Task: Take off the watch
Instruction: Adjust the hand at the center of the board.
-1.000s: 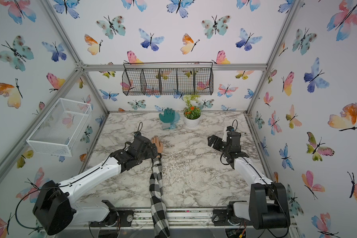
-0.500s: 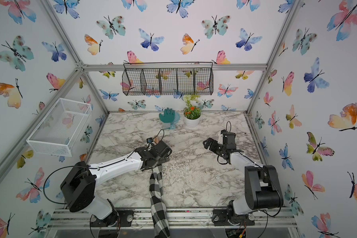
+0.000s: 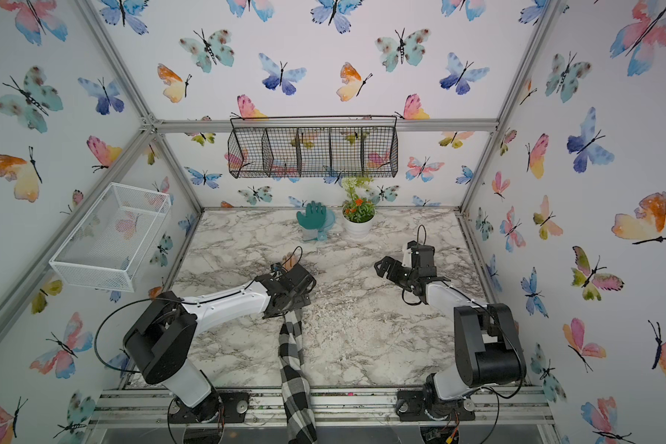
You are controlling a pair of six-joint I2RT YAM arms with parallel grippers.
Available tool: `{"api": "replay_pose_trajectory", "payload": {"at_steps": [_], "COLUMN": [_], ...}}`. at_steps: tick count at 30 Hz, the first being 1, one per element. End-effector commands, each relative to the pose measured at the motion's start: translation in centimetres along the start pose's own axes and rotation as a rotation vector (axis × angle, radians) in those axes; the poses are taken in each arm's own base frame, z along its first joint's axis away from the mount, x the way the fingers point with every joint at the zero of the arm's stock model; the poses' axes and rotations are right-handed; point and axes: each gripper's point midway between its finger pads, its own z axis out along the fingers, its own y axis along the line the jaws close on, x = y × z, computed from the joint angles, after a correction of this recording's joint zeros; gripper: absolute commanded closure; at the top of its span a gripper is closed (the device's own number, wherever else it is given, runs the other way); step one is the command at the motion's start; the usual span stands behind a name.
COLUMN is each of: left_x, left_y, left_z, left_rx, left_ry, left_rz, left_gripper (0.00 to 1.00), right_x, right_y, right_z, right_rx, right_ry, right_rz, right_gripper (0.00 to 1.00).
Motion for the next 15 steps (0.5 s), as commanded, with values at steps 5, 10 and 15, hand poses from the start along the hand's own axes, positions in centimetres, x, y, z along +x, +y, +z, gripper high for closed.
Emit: {"api": "replay_pose_trajectory", "payload": {"at_steps": [5, 10, 15], "left_x": [1.6, 1.9, 1.9], "left_y": [0.1, -0.2, -0.5], "left_z": [2.0, 2.8, 3.1], "left_rx": [0.011, 0.011, 0.018], "left_ry": [0.057, 0.064, 0.064], "left_rz": [0.061, 0.081, 0.087], "left_gripper": [0.01, 0.07, 0.21], "right_x": [-0.4, 0.0, 0.4], "right_y": [2.1, 3.5, 4.5], "right_z": [1.1, 1.9, 2.6], "right_rx": [-0.015, -0.02, -0.025], "right_ry": [-0.011, 0.0, 0.014], "right_rz": [-0.013, -0.031, -0.045], "right_gripper": [0.02, 0.02, 0.02]}}
